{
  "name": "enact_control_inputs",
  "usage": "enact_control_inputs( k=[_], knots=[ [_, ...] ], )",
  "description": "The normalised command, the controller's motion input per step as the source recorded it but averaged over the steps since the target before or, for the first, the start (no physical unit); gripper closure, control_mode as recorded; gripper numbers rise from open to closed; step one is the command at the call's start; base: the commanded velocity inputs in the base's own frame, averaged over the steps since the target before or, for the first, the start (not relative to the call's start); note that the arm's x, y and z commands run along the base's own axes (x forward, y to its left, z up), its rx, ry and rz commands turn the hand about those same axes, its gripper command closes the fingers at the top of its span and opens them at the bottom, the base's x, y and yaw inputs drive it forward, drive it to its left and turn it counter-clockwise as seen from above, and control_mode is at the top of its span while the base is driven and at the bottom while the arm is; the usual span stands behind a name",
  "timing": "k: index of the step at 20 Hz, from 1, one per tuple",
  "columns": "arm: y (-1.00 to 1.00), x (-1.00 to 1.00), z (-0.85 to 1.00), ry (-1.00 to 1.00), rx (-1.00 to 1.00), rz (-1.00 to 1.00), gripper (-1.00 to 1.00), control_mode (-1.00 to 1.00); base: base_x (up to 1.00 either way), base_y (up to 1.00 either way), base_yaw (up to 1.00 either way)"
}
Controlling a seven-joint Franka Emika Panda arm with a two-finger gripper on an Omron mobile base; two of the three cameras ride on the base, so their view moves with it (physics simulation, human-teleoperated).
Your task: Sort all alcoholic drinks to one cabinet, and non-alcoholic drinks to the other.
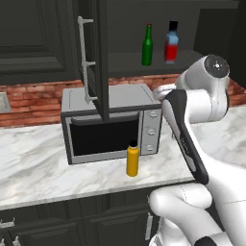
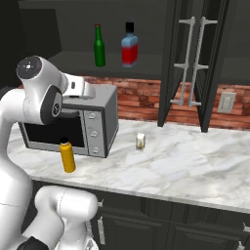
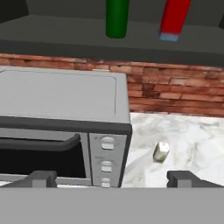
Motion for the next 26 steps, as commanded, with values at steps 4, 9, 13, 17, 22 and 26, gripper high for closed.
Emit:
enact_control_inputs(
  k=[4,9,13,17,22,26],
  knots=[
    [0.0,-0.21,-0.11,0.09,0.04,0.0,-1.0,-1.0,0.0,0.0,0.0],
    [0.0,-0.2,-0.13,0.09,0.04,0.0,-1.0,-1.0,0.0,0.0,0.0],
    [0.0,-0.21,-0.15,0.08,0.04,0.0,-1.0,-1.0,0.0,0.0,0.0],
    [0.0,-0.21,-0.26,0.04,0.01,0.0,-1.0,-1.0,0.0,0.0,0.0],
    [0.05,-0.21,-0.25,0.02,0.0,0.0,-1.0,-1.0,0.0,0.0,0.0],
    [0.06,-0.22,-0.25,0.02,0.0,0.0,-1.0,-1.0,0.0,0.0,0.0]
  ],
)
